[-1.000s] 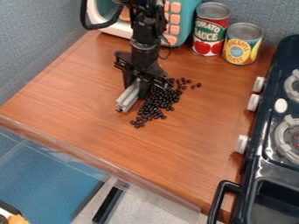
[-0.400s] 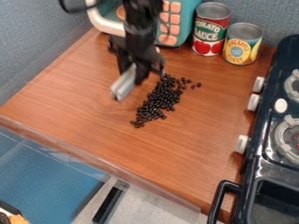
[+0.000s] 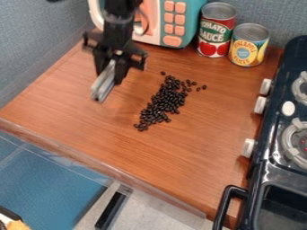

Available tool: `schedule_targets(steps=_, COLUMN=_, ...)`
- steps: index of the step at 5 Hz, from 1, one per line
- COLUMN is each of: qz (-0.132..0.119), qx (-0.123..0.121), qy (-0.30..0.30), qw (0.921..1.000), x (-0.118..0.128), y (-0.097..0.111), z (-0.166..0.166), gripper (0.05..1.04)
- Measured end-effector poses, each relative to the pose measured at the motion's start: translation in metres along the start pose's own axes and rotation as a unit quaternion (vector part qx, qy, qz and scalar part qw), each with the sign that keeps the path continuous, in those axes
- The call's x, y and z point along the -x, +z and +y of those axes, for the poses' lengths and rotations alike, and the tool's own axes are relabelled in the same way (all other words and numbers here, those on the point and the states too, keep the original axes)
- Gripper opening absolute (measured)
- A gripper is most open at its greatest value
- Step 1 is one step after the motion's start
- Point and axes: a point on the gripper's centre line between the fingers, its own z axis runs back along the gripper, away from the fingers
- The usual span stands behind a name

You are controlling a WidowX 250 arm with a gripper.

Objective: Sweep into pile

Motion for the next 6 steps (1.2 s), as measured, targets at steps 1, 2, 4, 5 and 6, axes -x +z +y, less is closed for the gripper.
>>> schedule_targets(steps=1, qz=0.058, qx=0.027, qy=0.089, qw=0.9939, x=0.026, y=-0.017, z=0.017, gripper=0.384)
schedule_targets(steps=2, qz=0.094, qx=0.051, qy=0.099, qw=0.9894, x=0.052, y=-0.023, z=0.007, gripper=0.384)
schedule_targets(steps=4, qz=0.12, qx=0.091, qy=0.152, qw=0.9768, x=0.089, y=-0.028, z=-0.013, gripper=0.384)
schedule_targets(steps=5, qz=0.107, qx=0.085, qy=0.159, qw=0.9778, x=0.098, y=-0.033, z=-0.03, gripper=0.384)
schedule_targets(steps=6, qz=0.101, qx=0.097, qy=0.164, qw=0.9765, x=0.092, y=-0.036, z=-0.041, gripper=0.384)
